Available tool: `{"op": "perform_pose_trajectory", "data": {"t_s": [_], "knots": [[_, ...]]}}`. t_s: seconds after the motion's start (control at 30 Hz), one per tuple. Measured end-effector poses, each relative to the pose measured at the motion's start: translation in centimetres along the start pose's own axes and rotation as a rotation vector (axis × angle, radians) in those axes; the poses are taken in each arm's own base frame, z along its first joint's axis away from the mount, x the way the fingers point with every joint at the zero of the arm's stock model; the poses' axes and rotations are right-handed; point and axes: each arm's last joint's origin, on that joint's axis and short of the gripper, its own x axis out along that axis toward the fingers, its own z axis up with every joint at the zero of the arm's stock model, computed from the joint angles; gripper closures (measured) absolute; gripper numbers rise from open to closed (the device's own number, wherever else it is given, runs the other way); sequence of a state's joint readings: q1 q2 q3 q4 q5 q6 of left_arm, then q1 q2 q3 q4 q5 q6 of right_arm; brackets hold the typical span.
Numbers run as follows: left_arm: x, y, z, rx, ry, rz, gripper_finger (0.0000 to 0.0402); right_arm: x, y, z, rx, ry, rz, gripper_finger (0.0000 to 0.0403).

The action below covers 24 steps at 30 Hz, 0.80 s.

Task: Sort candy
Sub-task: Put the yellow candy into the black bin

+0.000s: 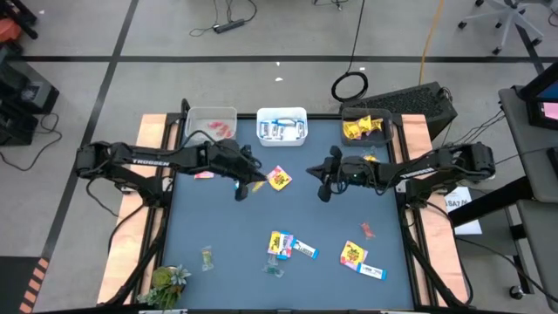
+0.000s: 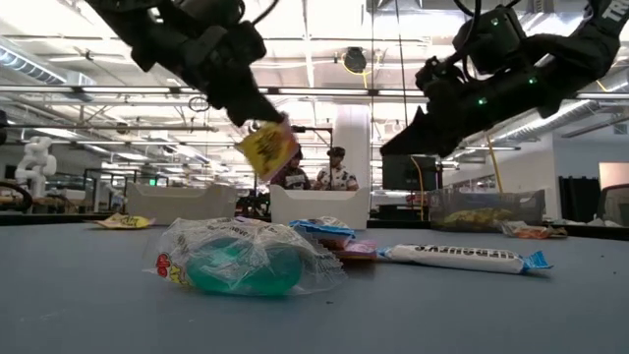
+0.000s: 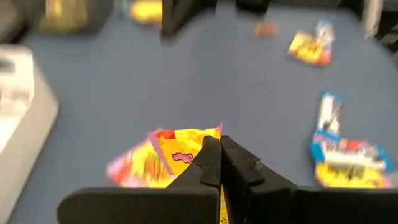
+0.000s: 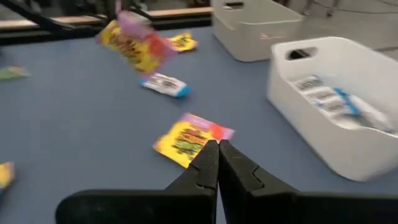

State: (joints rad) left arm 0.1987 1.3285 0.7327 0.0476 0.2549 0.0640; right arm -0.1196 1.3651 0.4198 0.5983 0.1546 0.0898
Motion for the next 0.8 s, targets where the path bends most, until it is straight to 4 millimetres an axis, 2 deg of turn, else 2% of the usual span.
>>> {"op": "perform_pose_trajectory", "data": {"t_s": [0.23,0.47,0.63,0.8], "knots": [[-0.1,-0.4,0.7,0.121,-0.281,-0.136,0.04,1.6,0.6,-0.1,0.023,-0.136,0.125,0.0386],[-0.7,-1.0,1.5,0.203,-0.453,-0.241,0.04,3.1,1.4,1.5,0.086,-0.242,0.285,0.0303],[-0.5,-1.6,1.8,0.229,-0.484,-0.277,0.0401,4.7,2.7,3.3,0.095,-0.272,0.412,0.024],[-0.5,-1.9,1.8,0.238,-0.489,-0.288,0.0401,5.7,4.0,4.5,0.06,-0.285,0.568,0.0205]]}}
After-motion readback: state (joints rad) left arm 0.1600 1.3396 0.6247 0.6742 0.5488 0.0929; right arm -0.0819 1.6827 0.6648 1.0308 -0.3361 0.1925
